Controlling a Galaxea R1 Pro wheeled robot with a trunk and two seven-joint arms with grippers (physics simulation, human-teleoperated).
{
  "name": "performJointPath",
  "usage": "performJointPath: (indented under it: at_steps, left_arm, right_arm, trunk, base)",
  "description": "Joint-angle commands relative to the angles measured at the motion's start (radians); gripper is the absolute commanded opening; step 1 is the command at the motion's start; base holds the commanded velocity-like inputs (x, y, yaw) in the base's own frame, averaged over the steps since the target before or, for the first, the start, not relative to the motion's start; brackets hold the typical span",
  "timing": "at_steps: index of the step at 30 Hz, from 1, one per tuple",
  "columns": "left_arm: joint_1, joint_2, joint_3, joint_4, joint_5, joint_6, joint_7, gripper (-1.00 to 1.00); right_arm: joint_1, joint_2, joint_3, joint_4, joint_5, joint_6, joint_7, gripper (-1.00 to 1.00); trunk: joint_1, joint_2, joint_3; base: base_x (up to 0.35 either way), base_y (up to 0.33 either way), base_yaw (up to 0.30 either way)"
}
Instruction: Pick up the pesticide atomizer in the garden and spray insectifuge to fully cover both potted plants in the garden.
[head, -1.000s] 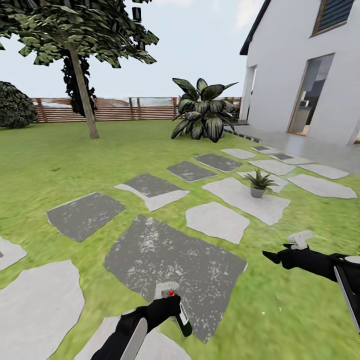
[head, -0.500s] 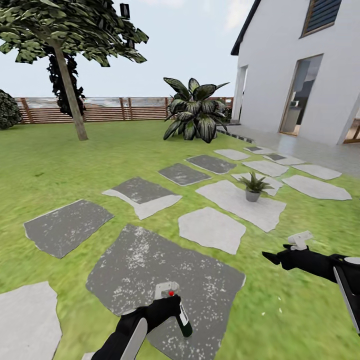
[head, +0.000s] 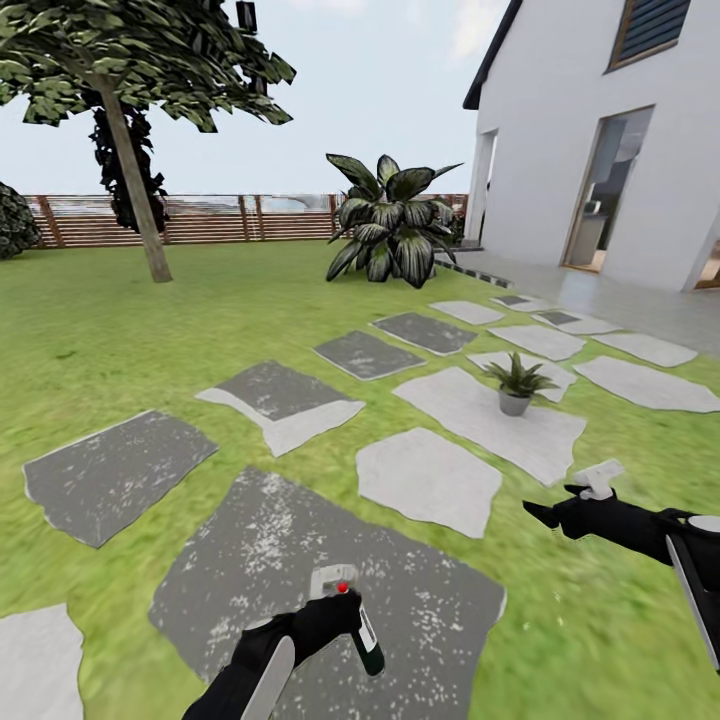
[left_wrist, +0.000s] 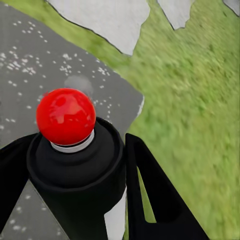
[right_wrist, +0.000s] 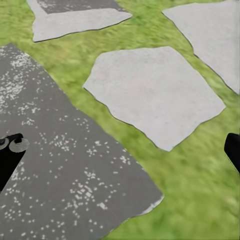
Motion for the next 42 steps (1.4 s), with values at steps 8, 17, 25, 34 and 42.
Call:
performJointPath:
  at_steps: [8, 17, 25, 34, 42]
  left_arm:
    - [0.000, 0.000, 0.001, 0.000, 0.005, 0.006, 0.000, -1.00]
    - [0.000, 0.000, 0.001, 0.000, 0.005, 0.006, 0.000, -1.00]
    - [-0.001, 0.000, 0.001, 0.000, 0.005, 0.006, 0.000, -1.00]
    - [-0.003, 0.000, 0.001, 0.010, 0.005, 0.006, 0.000, -1.00]
    - [-0.004, -0.001, 0.001, 0.013, 0.005, 0.006, 0.000, -1.00]
  right_arm:
    - [0.001, 0.001, -0.002, -0.001, 0.010, -0.046, 0.011, 1.00]
    - [0.006, 0.001, -0.005, -0.001, 0.010, -0.061, 0.013, 1.00]
    - [0.006, 0.002, -0.004, -0.001, 0.010, -0.064, 0.013, 1.00]
    - [0.006, 0.004, -0.005, -0.001, 0.010, -0.063, 0.013, 1.00]
    - [0.007, 0.004, -0.001, -0.001, 0.010, -0.064, 0.013, 1.00]
  trunk:
    - [0.000, 0.000, -0.001]
    - [0.000, 0.000, -0.001]
    - [0.000, 0.000, -0.001]
    - [0.000, 0.000, -0.001]
    - [0.000, 0.000, -0.001]
  base:
    - [0.340, 0.000, 0.000]
    - [0.340, 0.000, 0.000]
    - [0.340, 0.000, 0.000]
    - [0.340, 0.000, -0.145]
    - [0.340, 0.000, -0.269]
